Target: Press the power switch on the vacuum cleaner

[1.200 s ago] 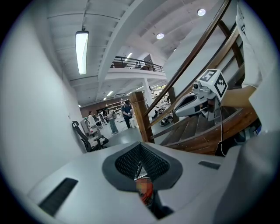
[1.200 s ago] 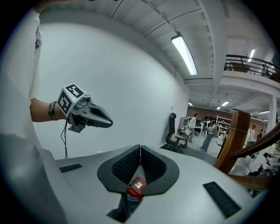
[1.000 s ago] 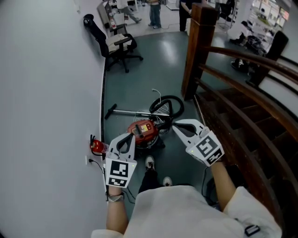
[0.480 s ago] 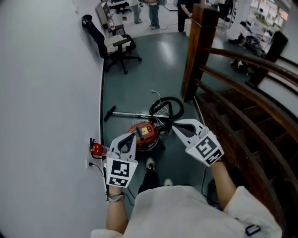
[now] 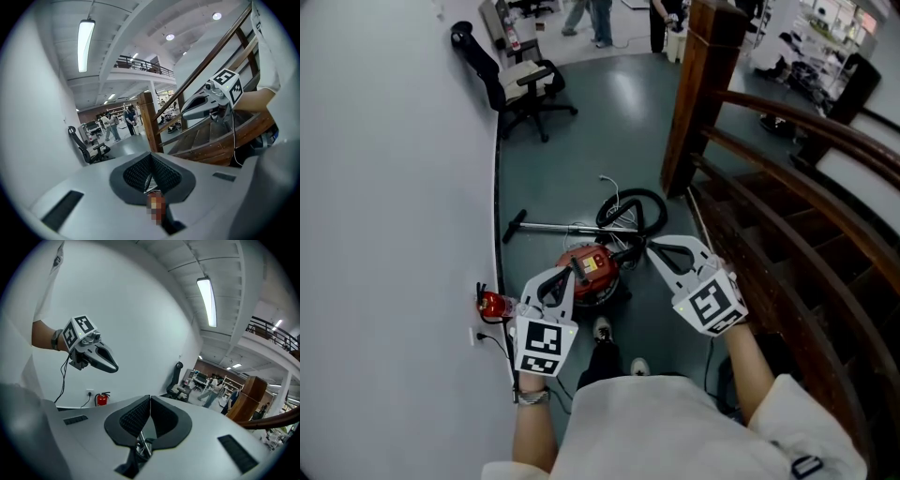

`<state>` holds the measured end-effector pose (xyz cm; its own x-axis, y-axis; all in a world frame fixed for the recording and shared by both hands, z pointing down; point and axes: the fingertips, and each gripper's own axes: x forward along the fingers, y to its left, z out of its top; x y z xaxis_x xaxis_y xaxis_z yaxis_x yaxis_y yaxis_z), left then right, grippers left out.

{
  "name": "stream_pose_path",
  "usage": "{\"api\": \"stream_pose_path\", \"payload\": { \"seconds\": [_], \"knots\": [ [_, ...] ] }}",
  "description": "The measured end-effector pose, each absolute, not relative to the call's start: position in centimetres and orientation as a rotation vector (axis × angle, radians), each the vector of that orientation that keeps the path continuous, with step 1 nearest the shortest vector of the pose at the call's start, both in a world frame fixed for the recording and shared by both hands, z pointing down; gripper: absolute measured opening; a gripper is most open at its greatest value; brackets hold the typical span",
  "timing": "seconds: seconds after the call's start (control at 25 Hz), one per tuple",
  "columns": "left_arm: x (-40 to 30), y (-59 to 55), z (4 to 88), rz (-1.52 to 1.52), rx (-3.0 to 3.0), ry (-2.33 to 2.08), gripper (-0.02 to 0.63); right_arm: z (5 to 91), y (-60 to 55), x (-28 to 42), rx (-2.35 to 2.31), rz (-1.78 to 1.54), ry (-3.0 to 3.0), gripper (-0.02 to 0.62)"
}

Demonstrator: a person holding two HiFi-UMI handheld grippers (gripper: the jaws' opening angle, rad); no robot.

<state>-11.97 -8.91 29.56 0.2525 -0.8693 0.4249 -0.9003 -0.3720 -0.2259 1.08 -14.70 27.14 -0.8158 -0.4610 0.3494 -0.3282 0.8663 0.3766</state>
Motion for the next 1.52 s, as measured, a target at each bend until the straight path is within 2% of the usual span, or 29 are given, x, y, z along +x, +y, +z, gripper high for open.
{"api": "stream_pose_path", "payload": {
  "seconds": [1.0, 1.28, 1.52],
  "knots": [
    [-15.7, -19.9, 42.7, 0.89, 2.466, -1.472, -0.002, 41.0, -23.0, -4.8, 0.451, -0.37, -2.462, 0.029],
    [-16.4, -22.4, 49.4, 0.857, 2.418, -1.433, 0.0, 46.7, -25.3, -6.2, 0.459, -0.287, -2.473, 0.029],
    [-16.5, -23.5, 55.0, 0.863, 2.383, -1.403, 0.026, 50.8, -26.2, -7.2, 0.466, -0.236, -2.49, 0.029]
  ]
}}
